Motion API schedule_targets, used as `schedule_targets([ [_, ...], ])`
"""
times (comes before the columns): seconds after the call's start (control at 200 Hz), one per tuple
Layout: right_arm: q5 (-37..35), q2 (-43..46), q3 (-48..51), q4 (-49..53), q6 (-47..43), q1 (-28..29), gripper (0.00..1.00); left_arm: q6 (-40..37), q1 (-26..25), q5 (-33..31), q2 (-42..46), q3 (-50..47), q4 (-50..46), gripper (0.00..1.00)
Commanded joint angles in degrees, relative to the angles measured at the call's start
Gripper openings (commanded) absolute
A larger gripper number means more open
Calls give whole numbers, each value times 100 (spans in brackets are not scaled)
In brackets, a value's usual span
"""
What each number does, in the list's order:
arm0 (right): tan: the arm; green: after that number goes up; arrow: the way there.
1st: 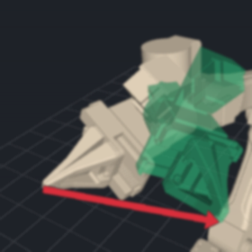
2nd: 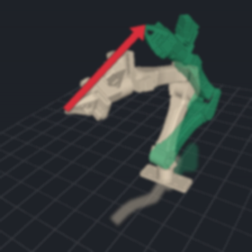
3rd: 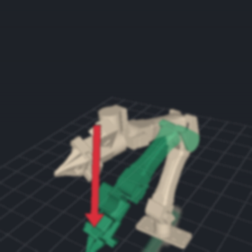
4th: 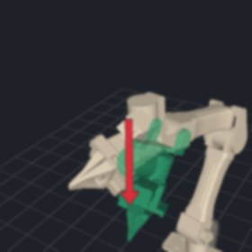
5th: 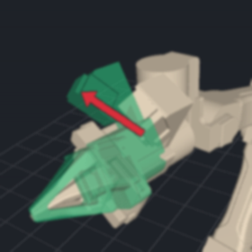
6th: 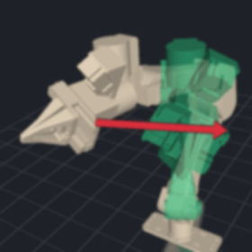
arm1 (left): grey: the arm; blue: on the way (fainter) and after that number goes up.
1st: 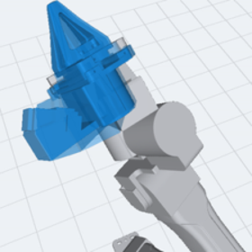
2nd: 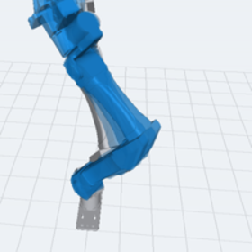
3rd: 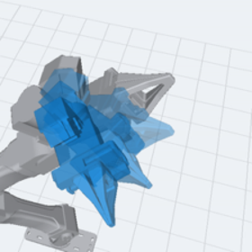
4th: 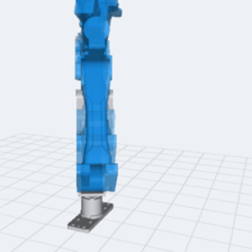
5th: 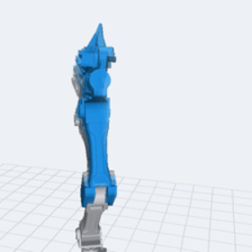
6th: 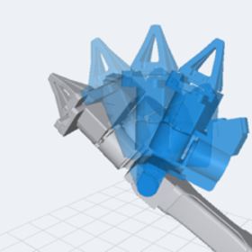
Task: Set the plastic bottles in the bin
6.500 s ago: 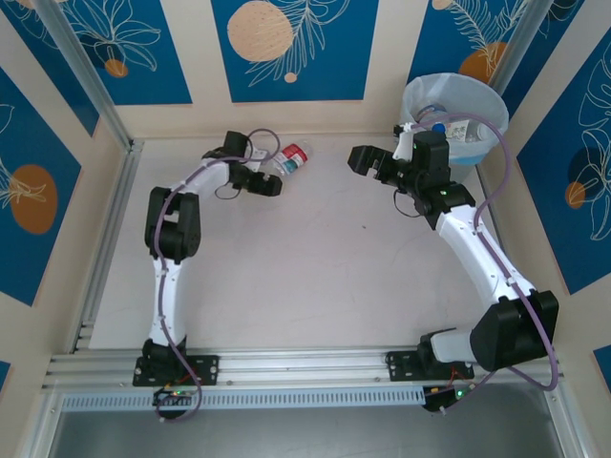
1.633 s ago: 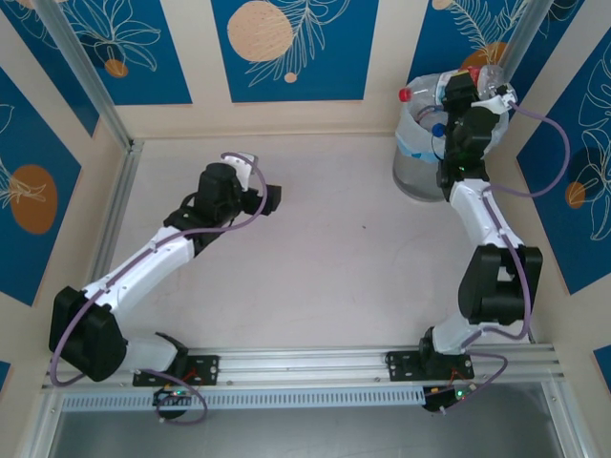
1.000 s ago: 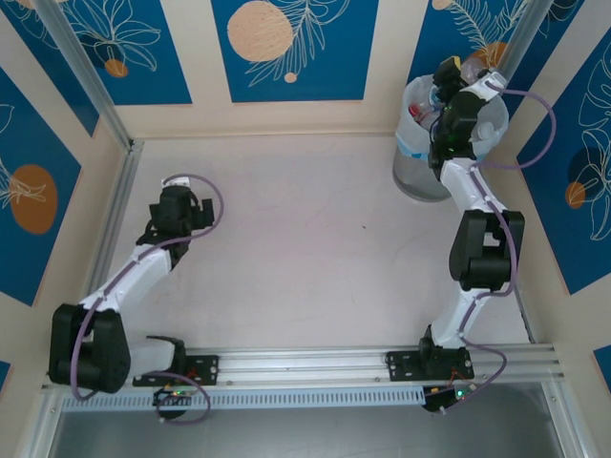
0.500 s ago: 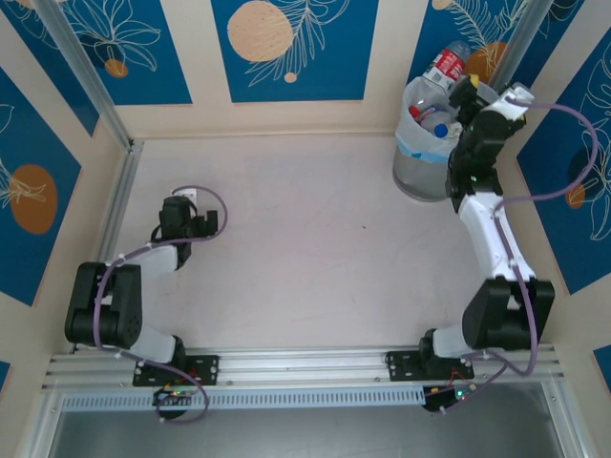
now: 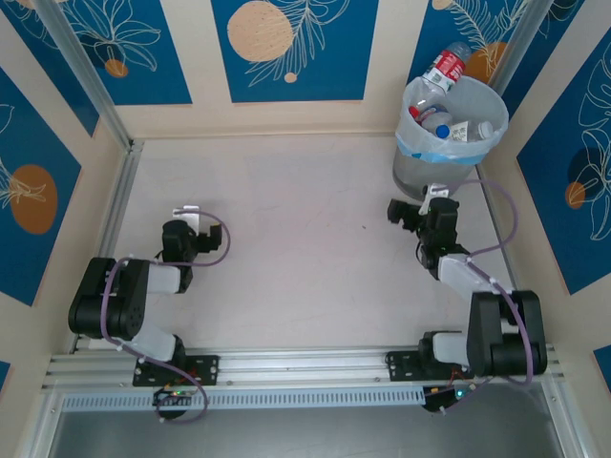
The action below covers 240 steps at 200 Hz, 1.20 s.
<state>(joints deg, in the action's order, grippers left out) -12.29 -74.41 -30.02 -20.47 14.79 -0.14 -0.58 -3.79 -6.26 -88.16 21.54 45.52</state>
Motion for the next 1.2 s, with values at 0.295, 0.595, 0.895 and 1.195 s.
schedule_targets([
  [0.295,1571,-1246,-489,-1999,-304,-213,100,-215,-25,345,23,168,167,99],
  [0.595,-33,-415,-845,-108,-922,526,99,-215,-21,345,26,170,159,99],
  [0.895,415,-895,387,-1822,-1100,271,99,-215,-25,351,27,175,159,99],
  [1.195,1123,-1283,641,-2645,-860,-119,99,-217,-25,354,20,175,152,99],
])
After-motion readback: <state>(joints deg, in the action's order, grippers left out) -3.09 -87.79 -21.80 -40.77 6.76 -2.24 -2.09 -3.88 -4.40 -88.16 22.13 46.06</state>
